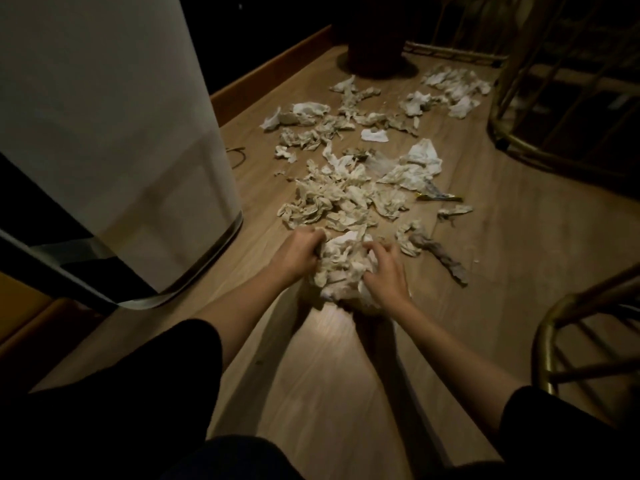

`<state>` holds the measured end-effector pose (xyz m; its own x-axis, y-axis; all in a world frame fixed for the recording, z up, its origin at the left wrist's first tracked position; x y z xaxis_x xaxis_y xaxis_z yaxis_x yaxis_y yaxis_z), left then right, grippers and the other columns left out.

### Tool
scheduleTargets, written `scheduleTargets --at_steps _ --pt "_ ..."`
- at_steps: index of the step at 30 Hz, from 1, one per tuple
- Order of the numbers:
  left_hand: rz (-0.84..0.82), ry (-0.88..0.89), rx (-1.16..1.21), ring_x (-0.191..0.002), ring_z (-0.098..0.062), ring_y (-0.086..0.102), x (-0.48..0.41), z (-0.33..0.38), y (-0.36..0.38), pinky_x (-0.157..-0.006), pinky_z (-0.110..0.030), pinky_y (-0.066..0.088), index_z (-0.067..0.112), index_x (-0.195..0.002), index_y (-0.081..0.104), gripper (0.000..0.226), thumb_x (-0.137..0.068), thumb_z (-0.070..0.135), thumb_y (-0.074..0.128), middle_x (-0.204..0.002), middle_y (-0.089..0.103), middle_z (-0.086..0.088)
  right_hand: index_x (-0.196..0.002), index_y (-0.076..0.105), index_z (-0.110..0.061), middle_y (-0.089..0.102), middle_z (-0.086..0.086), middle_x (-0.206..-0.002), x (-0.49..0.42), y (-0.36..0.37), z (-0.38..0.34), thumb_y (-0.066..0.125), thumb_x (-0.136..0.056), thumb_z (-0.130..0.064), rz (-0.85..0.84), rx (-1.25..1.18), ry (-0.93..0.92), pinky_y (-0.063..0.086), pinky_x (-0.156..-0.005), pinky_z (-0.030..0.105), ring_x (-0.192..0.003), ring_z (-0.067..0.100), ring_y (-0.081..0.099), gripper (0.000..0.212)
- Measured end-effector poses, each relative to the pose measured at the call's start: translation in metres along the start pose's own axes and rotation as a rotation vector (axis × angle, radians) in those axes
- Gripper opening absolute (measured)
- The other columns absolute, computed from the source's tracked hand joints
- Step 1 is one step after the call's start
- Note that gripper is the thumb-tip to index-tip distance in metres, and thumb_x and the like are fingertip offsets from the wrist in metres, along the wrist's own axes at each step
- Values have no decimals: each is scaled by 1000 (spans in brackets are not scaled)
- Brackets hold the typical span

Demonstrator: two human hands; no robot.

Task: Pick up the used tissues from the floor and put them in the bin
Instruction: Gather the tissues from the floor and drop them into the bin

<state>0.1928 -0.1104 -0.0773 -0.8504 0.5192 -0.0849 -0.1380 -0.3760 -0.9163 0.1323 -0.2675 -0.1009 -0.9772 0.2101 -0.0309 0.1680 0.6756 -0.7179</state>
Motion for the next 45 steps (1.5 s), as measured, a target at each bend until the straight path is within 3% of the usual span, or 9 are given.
scheduleTargets --at_steps 3,6,10,13,20,27,35,42,45 --pt "-123 -29 9 -109 -34 52 -36 3 27 -86 -40 47 12 -122 50 48 -76 2 62 -124 49 -18 -136 36 -18 30 17 -133 11 13 39 63 -82 -14 -171 115 147 41 -95 34 -115 35 46 61" --pt "-391 21 -99 -129 -32 35 -50 0 65 -98 -43 44 35 -140 30 81 -76 -3 62 -152 20 -13 -114 47 -10 39 16 -121 27 32 63 58 -83 -15 -258 234 98 43 -91 35 -110 34 46 33" --pt "-422 51 -153 -103 -26 53 -53 -7 85 -84 -38 47 19 -120 52 35 -86 12 56 -120 52 -14 -94 56 -7 49 13 -103 20 31 66 54 -83 -8 -160 291 -1 44 -79 34 -99 29 46 12" --pt "-360 81 -154 -102 -30 56 -63 -13 84 -82 -35 44 8 -113 59 37 -78 -3 54 -112 59 -16 -99 61 -9 55 10 -104 -9 11 69 55 -80 -10 -32 333 -15 43 -86 41 -103 29 42 20" --pt "-27 21 18 -97 -26 55 -76 -12 45 -77 -34 50 7 -117 56 42 -76 0 60 -109 56 -16 -93 60 -19 14 2 -157 -103 -27 110 63 -78 -10 -87 337 183 19 -106 68 -142 40 9 17" --pt "-416 16 -139 -107 -21 39 -23 29 100 -88 -33 45 19 -132 36 61 -80 33 63 -121 41 -8 -101 58 -8 57 15 -116 -89 -4 107 46 -83 6 -84 420 95 45 -85 40 -110 35 48 26" --pt "-171 -121 17 -96 -18 51 -25 21 76 -77 -25 43 14 -116 57 34 -83 8 57 -108 57 -8 -90 61 -6 57 14 -107 -66 -13 98 54 -81 0 -150 292 42 46 -79 39 -103 32 51 13" --pt "-105 -250 -45 -125 -35 42 -80 -21 38 -95 -39 45 6 -104 60 27 -78 -1 62 -145 29 -19 -129 39 -17 41 12 -135 -104 -5 31 57 -79 1 -313 141 -137 42 -96 38 -121 28 42 56" --pt "-243 -317 -51 -102 -20 51 -93 -31 51 -79 -32 48 5 -99 62 19 -80 2 62 -155 11 -20 -139 19 -40 15 9 -153 -104 33 64 58 -76 8 -416 182 37 43 -102 52 -131 30 33 88"
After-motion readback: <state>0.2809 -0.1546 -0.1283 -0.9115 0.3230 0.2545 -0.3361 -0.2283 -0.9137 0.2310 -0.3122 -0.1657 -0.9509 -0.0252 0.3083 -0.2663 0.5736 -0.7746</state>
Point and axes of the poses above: each hand's wrist, its own x-axis away from the middle knuckle, its own y-axis out of the palm, z = x × y, the point moved 6 cm from there along -x, towards the middle knuckle
